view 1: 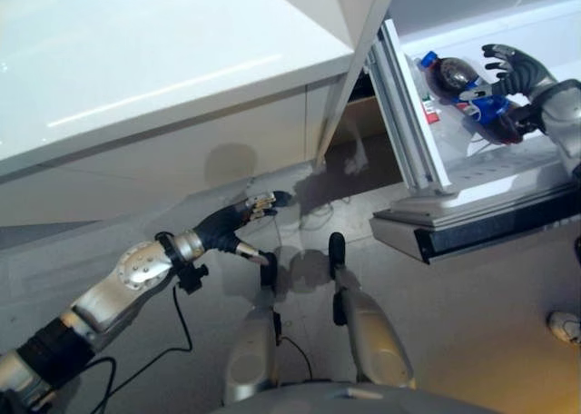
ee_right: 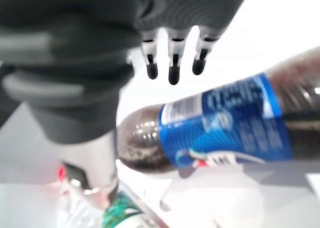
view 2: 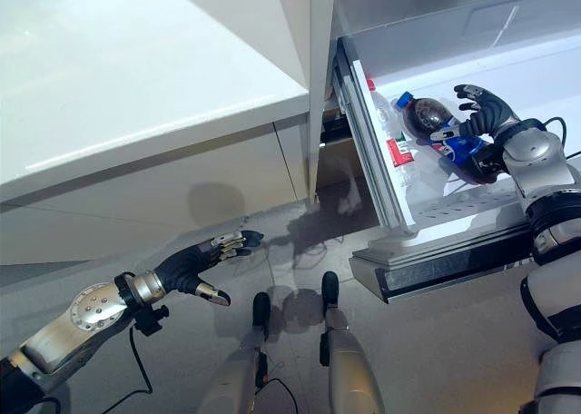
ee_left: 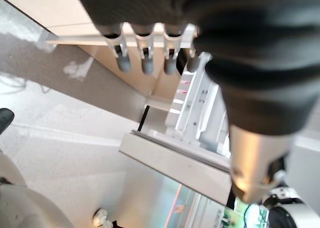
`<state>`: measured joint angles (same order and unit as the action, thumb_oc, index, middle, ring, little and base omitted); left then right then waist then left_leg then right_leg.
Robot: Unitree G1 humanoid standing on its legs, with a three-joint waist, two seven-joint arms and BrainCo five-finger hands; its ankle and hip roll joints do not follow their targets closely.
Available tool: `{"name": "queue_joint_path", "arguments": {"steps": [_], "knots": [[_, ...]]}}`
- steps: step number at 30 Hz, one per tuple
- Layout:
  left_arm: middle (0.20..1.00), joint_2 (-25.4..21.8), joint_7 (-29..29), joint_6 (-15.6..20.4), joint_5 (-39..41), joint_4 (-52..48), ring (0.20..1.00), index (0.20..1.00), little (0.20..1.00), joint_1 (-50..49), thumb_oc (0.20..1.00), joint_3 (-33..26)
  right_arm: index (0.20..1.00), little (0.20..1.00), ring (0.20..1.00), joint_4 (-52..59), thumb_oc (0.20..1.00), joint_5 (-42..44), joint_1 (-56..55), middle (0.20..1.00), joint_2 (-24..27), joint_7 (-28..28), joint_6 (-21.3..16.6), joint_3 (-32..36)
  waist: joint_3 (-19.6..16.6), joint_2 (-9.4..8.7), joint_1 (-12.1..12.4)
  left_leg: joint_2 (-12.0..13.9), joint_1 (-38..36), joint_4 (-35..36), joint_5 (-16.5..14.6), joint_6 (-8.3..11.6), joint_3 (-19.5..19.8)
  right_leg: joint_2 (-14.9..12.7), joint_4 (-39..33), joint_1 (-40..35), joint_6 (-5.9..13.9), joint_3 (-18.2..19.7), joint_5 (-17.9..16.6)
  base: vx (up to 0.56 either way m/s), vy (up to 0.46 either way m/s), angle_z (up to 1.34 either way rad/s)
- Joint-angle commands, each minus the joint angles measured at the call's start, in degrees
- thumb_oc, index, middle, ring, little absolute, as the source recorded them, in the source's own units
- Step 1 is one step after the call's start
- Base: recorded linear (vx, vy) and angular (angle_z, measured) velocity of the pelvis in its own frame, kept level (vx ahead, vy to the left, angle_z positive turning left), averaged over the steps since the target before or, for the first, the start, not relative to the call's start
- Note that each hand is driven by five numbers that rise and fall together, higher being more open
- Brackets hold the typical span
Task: Take the drinks into the refrigerator
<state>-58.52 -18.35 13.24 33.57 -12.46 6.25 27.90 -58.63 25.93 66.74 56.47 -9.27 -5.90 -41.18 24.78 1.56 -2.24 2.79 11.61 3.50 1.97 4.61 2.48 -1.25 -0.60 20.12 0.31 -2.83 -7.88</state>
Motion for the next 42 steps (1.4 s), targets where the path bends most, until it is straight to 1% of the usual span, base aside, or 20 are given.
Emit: {"name": "queue_joint_path", "arguments": {"steps": [1,10,13,17,18,19,20,21,22,24,26,31,32,33,34,36,38,40,41,42], "knots": [[1.000,1.01,0.30,2.90,-1.12,-5.58,1.000,1.000,1.000,-2.76,1.000,-3.81,1.000,1.000,1.000,1.61,1.000,1.61,6.51,1.000,0.59,2.13,-1.89,-1.80,-0.50,-2.18,-0.38,-0.81,-0.97,1.03,2.21,-1.28,1.44,1.11,13.61,4.22,2.91,-0.67,8.51,0.00,0.000,0.00],[1.000,-0.30,-0.56,3.13,-0.19,-4.76,1.000,1.000,1.000,-0.43,1.000,-2.51,1.000,1.000,1.000,15.89,1.000,7.84,1.82,1.000,8.26,1.00,-3.33,0.06,-2.65,-3.48,-1.43,-1.16,-2.21,-0.58,0.57,-1.52,1.22,0.69,13.05,2.06,2.98,-0.40,8.51,0.00,0.008,0.00],[1.000,-0.10,-0.98,3.32,0.17,-4.25,1.000,1.000,1.000,-0.03,1.000,-2.38,1.000,1.000,1.000,25.15,1.000,11.87,-3.11,1.000,12.53,0.59,-4.83,3.58,-4.13,-3.99,-2.33,-1.41,-2.78,-1.84,-0.43,-1.65,0.90,0.43,11.84,0.32,3.18,-0.08,8.06,0.01,0.023,0.00],[1.000,0.20,-0.85,3.33,-0.11,-3.78,1.000,1.000,1.000,-1.42,1.000,-3.99,1.000,1.000,1.000,36.30,1.000,13.78,-14.97,1.000,15.67,0.73,-6.45,13.55,-5.44,-4.49,-3.00,-1.36,-3.76,-2.21,-0.99,-1.84,0.45,0.44,11.22,-1.01,3.38,0.33,7.77,0.04,0.036,-0.03],[1.000,1.95,-0.86,3.34,0.23,-2.92,1.000,1.000,1.000,-2.54,1.000,-5.17,1.000,1.000,1.000,40.37,1.000,16.15,-23.71,1.000,14.93,0.21,-8.13,20.39,-6.62,-4.18,-4.25,-1.36,-4.68,-2.16,-1.37,-1.97,0.30,0.27,10.43,-2.29,3.56,0.60,7.77,0.07,0.034,-0.09],[1.000,2.18,-0.78,3.43,0.06,-2.60,1.000,1.000,1.000,-2.79,1.000,-5.24,1.000,1.000,1.000,43.37,1.000,15.41,-29.01,1.000,14.59,0.48,-8.74,25.21,-7.08,-4.29,-4.25,-1.33,-5.21,-2.00,-1.49,-2.03,0.21,0.16,9.90,-3.02,3.65,0.50,7.73,0.07,0.034,-0.04],[1.000,1.94,-0.79,3.42,0.05,-2.65,1.000,1.000,1.000,-2.60,1.000,-4.91,1.000,1.000,1.000,43.91,1.000,15.26,-30.41,1.000,14.55,0.54,-8.64,26.49,-7.08,-4.43,-3.97,-1.31,-5.29,-1.97,-1.49,-2.03,0.26,0.16,9.80,-3.14,3.65,0.45,7.70,0.07,0.053,-0.04],[1.000,3.58,-0.98,3.68,-0.03,-1.88,1.000,1.000,1.000,-4.14,1.000,-6.59,1.000,1.000,1.000,48.41,1.000,15.93,-39.99,1.000,11.40,0.19,-10.61,34.64,-8.13,-4.02,-5.05,-1.40,-6.31,-1.68,-1.79,-2.30,0.03,0.10,9.05,-4.22,3.95,0.66,7.64,0.07,0.055,0.00],[1.000,3.36,-1.18,3.72,0.01,-1.77,1.000,1.000,1.000,-4.37,1.000,-6.54,1.000,1.000,1.000,49.50,1.000,15.28,-44.53,1.000,9.83,0.28,-11.01,38.35,-8.50,-4.11,-4.79,-1.43,-6.70,-1.60,-1.96,-2.40,-0.04,0.04,8.75,-4.63,4.03,0.75,7.61,0.08,0.079,-0.05],[1.000,3.53,-1.27,3.84,0.03,-1.50,1.000,1.000,1.000,-4.52,1.000,-6.70,1.000,1.000,1.000,51.90,1.000,13.86,-48.89,1.000,8.62,0.43,-11.22,41.91,-9.02,-4.12,-4.65,-1.56,-7.17,-1.48,-2.17,-2.49,-0.30,0.07,8.33,-5.13,4.16,0.96,7.46,0.05,0.047,-0.06],[1.000,4.83,-1.60,4.23,-0.10,-1.05,1.000,1.000,1.000,-6.45,1.000,-8.39,1.000,1.000,1.000,55.00,1.000,13.47,-56.36,1.000,3.95,0.18,-12.67,47.65,-10.36,-3.75,-5.11,-1.75,-8.20,-1.25,-2.65,-2.74,-0.85,-0.14,7.29,-6.41,4.42,1.28,7.18,0.07,0.056,-0.08],[1.000,6.74,-1.73,4.97,-0.39,-0.64,1.000,1.000,1.000,-10.00,1.000,-10.73,1.000,1.000,1.000,59.04,1.000,13.02,-63.80,1.000,-3.32,-0.30,-14.13,52.21,-11.85,-3.64,-5.20,-1.98,-9.20,-0.79,-3.04,-3.08,-2.13,0.06,6.19,-7.22,4.70,2.45,6.48,0.04,0.037,-0.18],[1.000,7.77,-1.57,5.27,-0.81,-0.19,1.000,1.000,1.000,-12.08,1.000,-12.34,1.000,1.000,1.000,60.61,1.000,11.46,-67.11,1.000,-6.16,-0.37,-14.59,54.08,-12.64,-3.50,-5.47,-1.96,-9.87,-0.37,-3.15,-3.27,-2.44,0.08,5.87,-7.67,4.79,2.68,6.39,0.04,0.019,-0.08],[1.000,7.73,-1.58,5.27,-0.83,-0.24,1.000,1.000,1.000,-12.18,1.000,-12.34,1.000,1.000,1.000,60.84,1.000,11.36,-67.34,1.000,-6.26,-0.31,-14.52,54.19,-12.69,-3.52,-5.41,-1.95,-9.93,-0.31,-3.13,-3.27,-2.46,0.09,5.82,-7.72,4.80,2.70,6.38,0.08,0.037,-0.08],[1.000,8.65,-1.77,5.42,-0.86,0.14,1.000,1.000,1.000,-13.77,1.000,-13.85,1.000,1.000,1.000,61.17,1.000,11.15,-69.59,1.000,-9.28,-0.65,-15.03,55.51,-13.40,-3.39,-5.73,-2.03,-10.42,-0.02,-3.33,-3.38,-2.72,0.09,5.39,-8.17,4.90,3.01,6.27,0.06,0.026,-0.08],[1.000,8.93,-1.79,5.67,-0.95,0.04,1.000,1.000,1.000,-14.60,1.000,-14.75,1.000,1.000,1.000,61.69,1.000,10.06,-70.81,1.000,-10.17,-0.59,-15.30,56.04,-13.80,-3.42,-5.83,-2.06,-10.68,0.15,-3.42,-3.43,-2.96,0.11,5.09,-8.37,4.98,3.25,6.11,0.05,0.027,-0.10],[1.000,10.07,-1.80,6.14,-0.83,0.48,1.000,1.000,1.000,-16.55,1.000,-16.70,1.000,1.000,1.000,60.62,1.000,9.08,-73.16,1.000,-14.12,0.02,-16.31,57.29,-14.62,-3.40,-6.19,-2.14,-11.02,0.16,-3.74,-3.60,-3.59,0.23,4.95,-8.54,5.11,3.78,6.08,0.03,0.027,-0.11],[1.000,10.42,-1.72,6.34,-0.84,0.53,1.000,1.000,1.000,-17.45,1.000,-17.66,1.000,1.000,1.000,59.92,1.000,8.60,-74.00,1.000,-15.62,0.18,-16.62,57.38,-14.84,-3.39,-6.27,-2.15,-11.25,0.20,-3.82,-3.60,-3.84,0.26,5.00,-8.64,5.16,3.99,6.12,0.03,0.019,-0.06],[1.000,11.08,-1.37,6.68,-1.16,1.08,1.000,1.000,1.000,-18.91,1.000,-19.30,0.708,0.708,0.708,58.45,0.708,7.72,-76.41,0.708,-17.84,-0.01,-16.77,57.45,-15.17,-3.32,-6.52,-2.15,-11.58,0.23,-3.95,-3.65,-4.21,0.28,5.11,-8.77,5.25,4.19,6.16,0.04,0.024,-0.08],[1.000,11.04,-1.37,6.68,-1.16,1.02,1.000,1.000,1.000,-19.03,1.000,-19.35,0.533,0.533,0.533,58.49,0.533,7.67,-76.47,0.533,-17.89,0.01,-16.78,57.40,-15.22,-3.36,-6.51,-2.14,-11.62,0.25,-3.96,-3.65,-4.23,0.30,5.11,-8.79,5.25,4.22,6.17,0.04,0.028,-0.14]]}}
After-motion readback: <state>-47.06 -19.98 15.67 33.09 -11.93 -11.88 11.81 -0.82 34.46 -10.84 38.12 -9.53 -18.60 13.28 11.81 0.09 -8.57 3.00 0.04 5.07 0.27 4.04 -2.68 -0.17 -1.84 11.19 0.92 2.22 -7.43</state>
